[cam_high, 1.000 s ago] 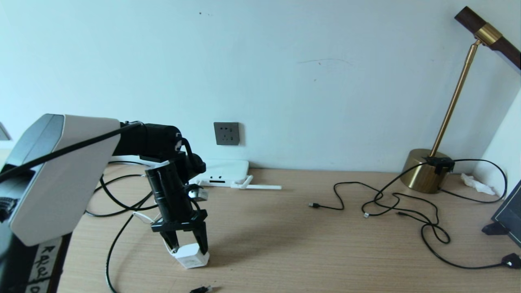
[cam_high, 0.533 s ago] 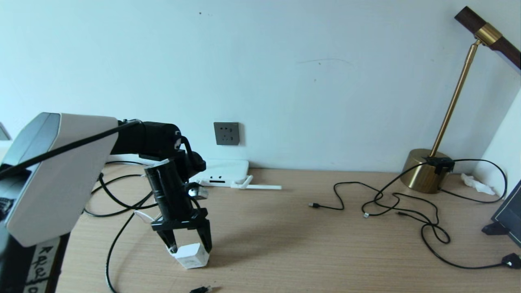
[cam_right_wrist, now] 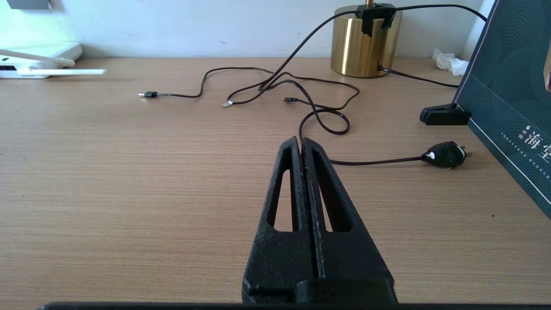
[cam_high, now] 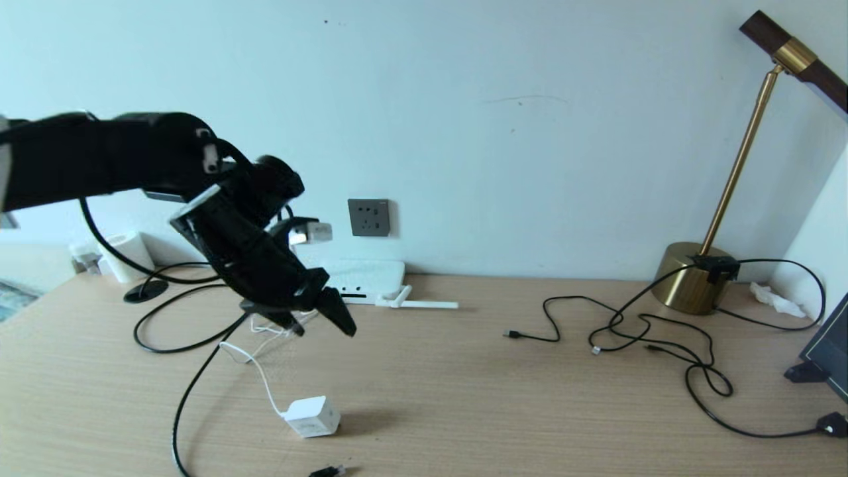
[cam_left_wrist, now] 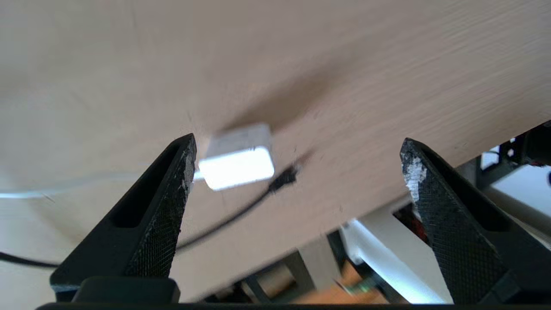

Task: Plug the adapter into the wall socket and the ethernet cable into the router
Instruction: Plug plug into socket

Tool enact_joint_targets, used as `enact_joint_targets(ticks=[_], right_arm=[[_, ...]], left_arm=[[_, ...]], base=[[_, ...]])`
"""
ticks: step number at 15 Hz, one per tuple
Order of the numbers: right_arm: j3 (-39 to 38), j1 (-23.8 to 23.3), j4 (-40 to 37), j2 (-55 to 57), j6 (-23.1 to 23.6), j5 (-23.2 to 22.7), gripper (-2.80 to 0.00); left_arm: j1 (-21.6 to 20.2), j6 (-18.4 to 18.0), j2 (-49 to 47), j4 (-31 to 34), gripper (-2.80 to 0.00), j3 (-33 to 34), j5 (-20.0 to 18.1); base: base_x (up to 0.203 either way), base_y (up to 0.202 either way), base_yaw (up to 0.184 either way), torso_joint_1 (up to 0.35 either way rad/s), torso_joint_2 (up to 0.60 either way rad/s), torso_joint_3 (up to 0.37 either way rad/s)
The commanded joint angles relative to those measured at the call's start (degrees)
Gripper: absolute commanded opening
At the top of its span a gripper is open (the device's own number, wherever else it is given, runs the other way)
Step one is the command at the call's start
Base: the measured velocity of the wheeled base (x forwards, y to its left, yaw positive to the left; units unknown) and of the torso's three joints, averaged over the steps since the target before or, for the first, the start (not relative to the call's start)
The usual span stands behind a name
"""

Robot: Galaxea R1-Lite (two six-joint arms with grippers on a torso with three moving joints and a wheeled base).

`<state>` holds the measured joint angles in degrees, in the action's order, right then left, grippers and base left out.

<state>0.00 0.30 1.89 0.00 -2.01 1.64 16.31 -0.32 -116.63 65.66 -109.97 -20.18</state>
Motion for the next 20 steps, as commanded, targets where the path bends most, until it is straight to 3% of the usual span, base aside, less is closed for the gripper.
enact_joint_targets(ticks=[1,4,6,11,12,16,20], right_arm=[[-0.5,0.0,0.0,0.0,0.0,-0.1,-2.80],[-0.5,0.0,0.0,0.0,0.0,0.0,-2.80],[-0.5,0.0,0.0,0.0,0.0,0.0,-2.80],[-0.5,0.0,0.0,0.0,0.0,0.0,-2.80],[-0.5,0.0,0.0,0.0,0.0,-0.1,-2.80],[-0.5,0.0,0.0,0.0,0.0,0.0,-2.80],[-0.5,0.0,0.0,0.0,0.0,0.0,-2.80]], left_arm=[[-0.2,-7.5,8.4,-4.6,0.00,-0.1,-1.0],[-0.2,-21.7,10.5,-13.8,0.00,2.6,-3.1],[-0.4,-36.4,12.5,-15.1,0.00,7.4,-3.3],[-3.2,-66.0,15.2,-18.7,0.00,23.6,-3.3],[-3.8,-67.9,15.8,-18.6,0.00,26.1,-3.2],[-4.1,-69.6,15.1,-18.4,0.00,31.0,-3.7],[-4.1,-71.9,11.4,-18.1,0.00,31.3,-4.1]], base=[[0.000,0.000,0.000,0.000,0.00,0.000],[0.000,0.000,0.000,0.000,0.00,0.000],[0.000,0.000,0.000,0.000,0.00,0.000],[0.000,0.000,0.000,0.000,0.00,0.000],[0.000,0.000,0.000,0.000,0.00,0.000],[0.000,0.000,0.000,0.000,0.00,0.000],[0.000,0.000,0.000,0.000,0.00,0.000]])
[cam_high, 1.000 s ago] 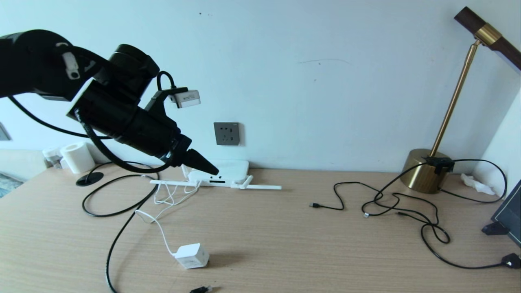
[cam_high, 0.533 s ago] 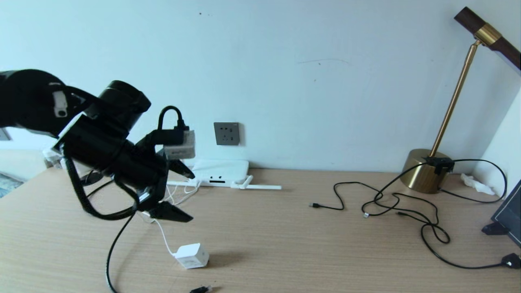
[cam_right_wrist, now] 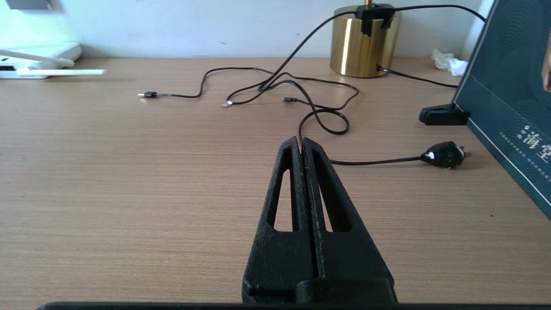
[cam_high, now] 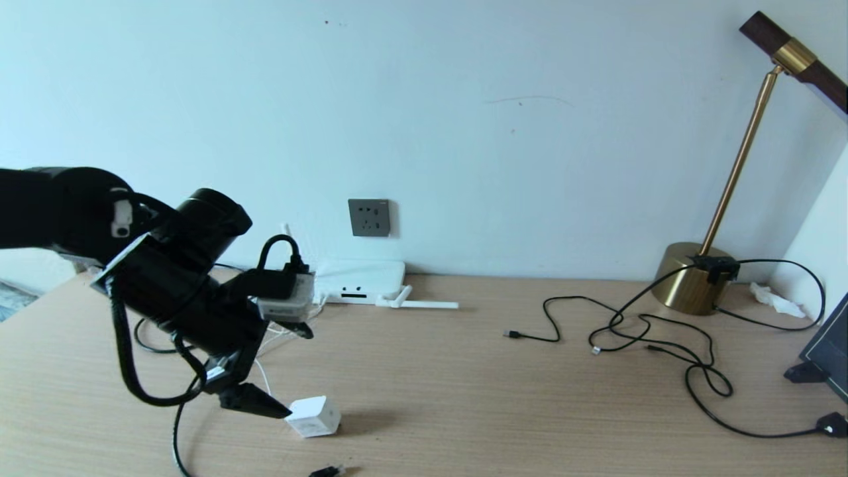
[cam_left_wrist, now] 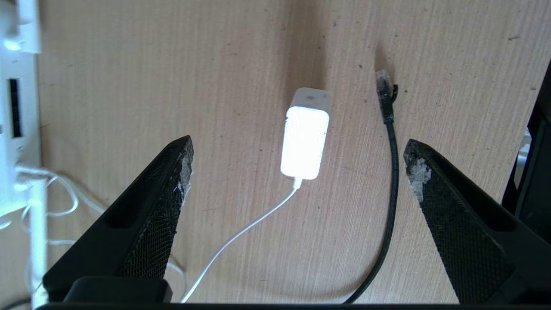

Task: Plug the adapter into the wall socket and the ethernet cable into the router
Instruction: Plug plug into socket

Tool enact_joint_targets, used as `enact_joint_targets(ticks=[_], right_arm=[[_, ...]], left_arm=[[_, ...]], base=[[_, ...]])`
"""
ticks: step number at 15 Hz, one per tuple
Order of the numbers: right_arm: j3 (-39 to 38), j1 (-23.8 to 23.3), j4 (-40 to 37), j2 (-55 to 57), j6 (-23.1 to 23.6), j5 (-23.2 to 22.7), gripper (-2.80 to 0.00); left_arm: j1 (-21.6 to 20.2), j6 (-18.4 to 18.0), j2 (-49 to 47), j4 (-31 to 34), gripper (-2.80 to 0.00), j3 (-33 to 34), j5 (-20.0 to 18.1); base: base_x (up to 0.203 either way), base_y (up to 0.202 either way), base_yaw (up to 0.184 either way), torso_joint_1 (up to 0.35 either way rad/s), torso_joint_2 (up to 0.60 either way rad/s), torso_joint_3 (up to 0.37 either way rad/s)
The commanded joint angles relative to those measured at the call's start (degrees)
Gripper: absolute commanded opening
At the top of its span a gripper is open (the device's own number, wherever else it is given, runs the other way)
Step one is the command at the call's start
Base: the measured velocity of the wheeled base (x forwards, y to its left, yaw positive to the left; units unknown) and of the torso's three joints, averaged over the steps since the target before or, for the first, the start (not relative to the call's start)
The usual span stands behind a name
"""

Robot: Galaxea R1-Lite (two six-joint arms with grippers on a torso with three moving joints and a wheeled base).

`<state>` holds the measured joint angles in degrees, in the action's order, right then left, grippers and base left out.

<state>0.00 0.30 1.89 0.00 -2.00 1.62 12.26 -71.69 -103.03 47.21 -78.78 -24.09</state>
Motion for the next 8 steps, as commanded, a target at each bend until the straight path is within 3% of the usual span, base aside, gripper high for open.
enact_joint_targets(ticks=[1,5,8], right_arm=[[-0.5,0.0,0.0,0.0,0.0,0.0,-2.80],[-0.5,0.0,0.0,0.0,0.0,0.0,-2.80],[-0.5,0.0,0.0,0.0,0.0,0.0,-2.80]], left_arm=[[-0.1,-0.7,-3.9,0.3,0.00,0.0,-0.2],[0.5,-5.0,-9.2,0.3,0.00,-0.8,-0.3],[1.6,-5.4,-9.7,0.3,0.00,0.9,-0.1]], base=[[0.000,0.000,0.000,0.000,0.00,0.000],[0.000,0.000,0.000,0.000,0.00,0.000],[0.000,0.000,0.000,0.000,0.00,0.000]])
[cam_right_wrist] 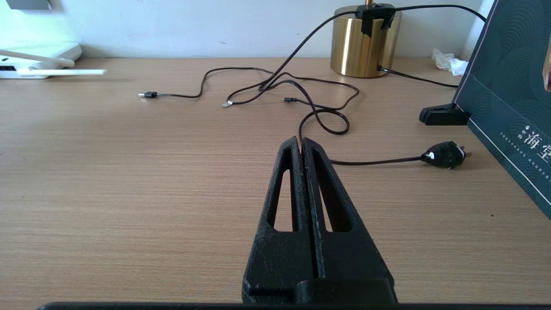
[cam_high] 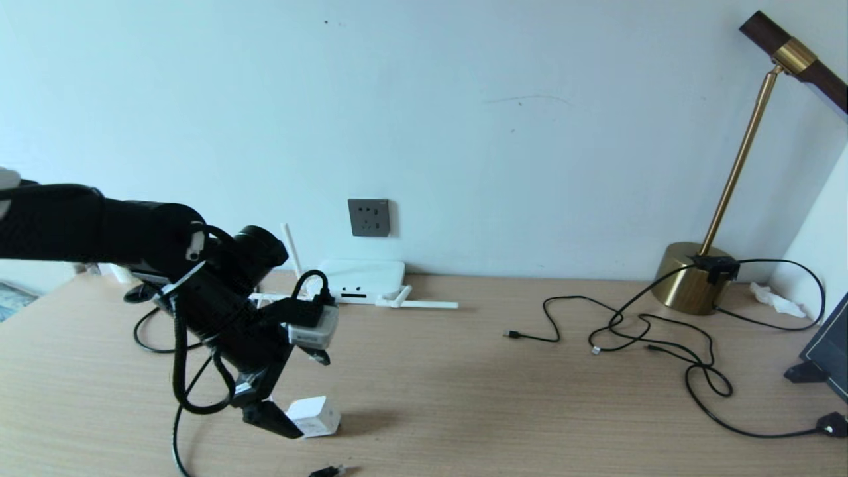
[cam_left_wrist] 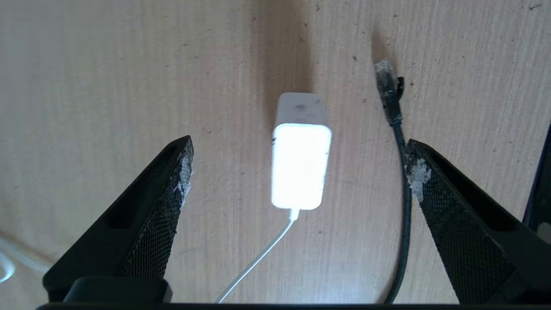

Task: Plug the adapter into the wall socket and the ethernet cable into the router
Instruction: Plug plug into socket

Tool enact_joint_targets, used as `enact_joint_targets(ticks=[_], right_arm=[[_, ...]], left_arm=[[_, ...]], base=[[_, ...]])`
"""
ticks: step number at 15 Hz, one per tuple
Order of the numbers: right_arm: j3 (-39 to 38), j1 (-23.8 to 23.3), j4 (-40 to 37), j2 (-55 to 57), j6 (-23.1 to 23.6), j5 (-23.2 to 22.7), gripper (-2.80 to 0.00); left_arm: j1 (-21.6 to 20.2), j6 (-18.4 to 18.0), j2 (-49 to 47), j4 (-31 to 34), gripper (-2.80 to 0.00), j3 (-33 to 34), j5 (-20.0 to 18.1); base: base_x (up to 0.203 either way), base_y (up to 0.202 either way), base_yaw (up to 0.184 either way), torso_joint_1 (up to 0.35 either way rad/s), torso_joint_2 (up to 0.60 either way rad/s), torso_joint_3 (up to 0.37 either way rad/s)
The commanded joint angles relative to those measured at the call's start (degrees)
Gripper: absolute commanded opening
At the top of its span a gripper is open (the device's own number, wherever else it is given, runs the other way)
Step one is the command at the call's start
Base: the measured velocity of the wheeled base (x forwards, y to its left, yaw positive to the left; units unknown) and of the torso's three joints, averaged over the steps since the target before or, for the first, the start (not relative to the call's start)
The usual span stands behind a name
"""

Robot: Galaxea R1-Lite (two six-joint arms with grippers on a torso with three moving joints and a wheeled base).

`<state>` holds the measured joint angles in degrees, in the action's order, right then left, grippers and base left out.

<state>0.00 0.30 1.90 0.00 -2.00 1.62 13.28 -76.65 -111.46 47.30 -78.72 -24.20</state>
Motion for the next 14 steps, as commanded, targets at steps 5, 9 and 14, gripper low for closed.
enact_joint_targets(ticks=[5,9,14], right_arm=[[-0.5,0.0,0.0,0.0,0.0,0.0,-2.80],[-0.5,0.0,0.0,0.0,0.0,0.0,-2.80],[-0.5,0.0,0.0,0.0,0.0,0.0,-2.80]], left_arm=[[1.7,-0.4,-2.8,0.0,0.00,2.2,2.4],[1.7,-0.7,-3.9,-1.3,0.00,3.5,2.9],[2.1,-3.6,-5.4,-2.8,0.00,3.6,4.7]], base=[[0.000,0.000,0.000,0.000,0.00,0.000],[0.000,0.000,0.000,0.000,0.00,0.000],[0.000,0.000,0.000,0.000,0.00,0.000]])
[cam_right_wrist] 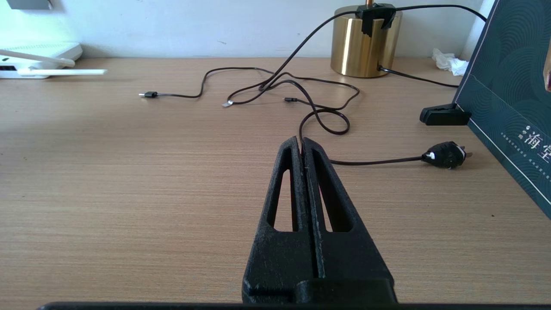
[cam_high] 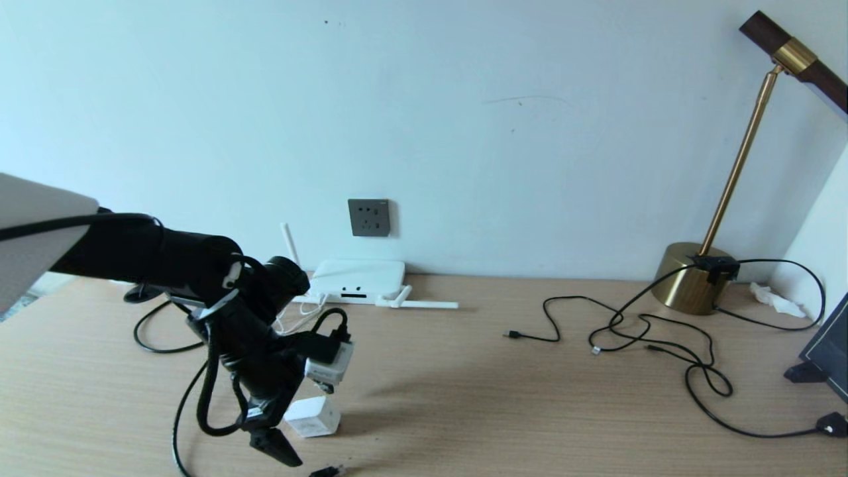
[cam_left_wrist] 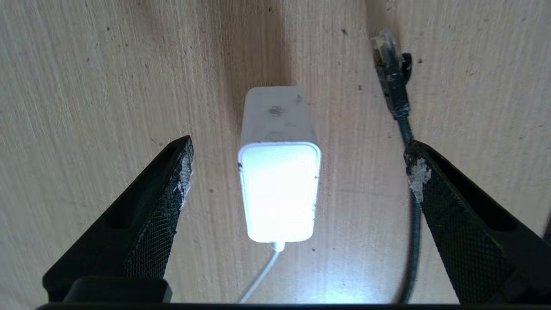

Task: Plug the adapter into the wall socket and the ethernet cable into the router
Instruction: Plug plug into socket

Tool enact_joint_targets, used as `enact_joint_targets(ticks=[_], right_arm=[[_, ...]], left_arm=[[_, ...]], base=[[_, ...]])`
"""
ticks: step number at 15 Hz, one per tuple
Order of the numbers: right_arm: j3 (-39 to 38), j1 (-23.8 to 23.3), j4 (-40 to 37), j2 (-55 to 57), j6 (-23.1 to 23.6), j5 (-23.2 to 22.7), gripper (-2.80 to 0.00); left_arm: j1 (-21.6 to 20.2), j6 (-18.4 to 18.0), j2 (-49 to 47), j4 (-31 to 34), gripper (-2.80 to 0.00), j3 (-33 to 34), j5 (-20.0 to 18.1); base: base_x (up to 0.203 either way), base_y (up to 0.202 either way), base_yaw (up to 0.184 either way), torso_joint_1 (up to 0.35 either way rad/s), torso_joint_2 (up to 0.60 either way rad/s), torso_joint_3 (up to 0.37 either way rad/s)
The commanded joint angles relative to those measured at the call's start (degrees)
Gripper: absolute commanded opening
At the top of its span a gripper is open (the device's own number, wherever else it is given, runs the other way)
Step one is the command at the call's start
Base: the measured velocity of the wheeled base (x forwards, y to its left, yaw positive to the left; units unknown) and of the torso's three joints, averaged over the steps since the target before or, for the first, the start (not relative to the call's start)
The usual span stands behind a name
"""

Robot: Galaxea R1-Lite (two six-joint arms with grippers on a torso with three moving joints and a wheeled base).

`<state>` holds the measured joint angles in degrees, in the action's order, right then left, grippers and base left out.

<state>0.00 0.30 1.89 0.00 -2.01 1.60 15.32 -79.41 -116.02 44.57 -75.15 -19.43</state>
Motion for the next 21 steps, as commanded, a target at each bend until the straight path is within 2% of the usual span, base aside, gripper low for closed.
enact_joint_targets(ticks=[1,7,21], right_arm=[[-0.5,0.0,0.0,0.0,0.0,0.1,-2.80],[-0.5,0.0,0.0,0.0,0.0,0.0,-2.80],[-0.5,0.0,0.0,0.0,0.0,0.1,-2.80]], left_arm=[[0.1,-0.8,-1.2,-0.3,0.00,0.1,-0.1],[1.2,-0.9,-1.5,-1.9,0.00,0.0,0.1],[1.4,-0.9,-1.0,-1.2,0.00,0.0,0.2]], base=[[0.000,0.000,0.000,0.000,0.00,0.000],[0.000,0.000,0.000,0.000,0.00,0.000],[0.000,0.000,0.000,0.000,0.00,0.000]])
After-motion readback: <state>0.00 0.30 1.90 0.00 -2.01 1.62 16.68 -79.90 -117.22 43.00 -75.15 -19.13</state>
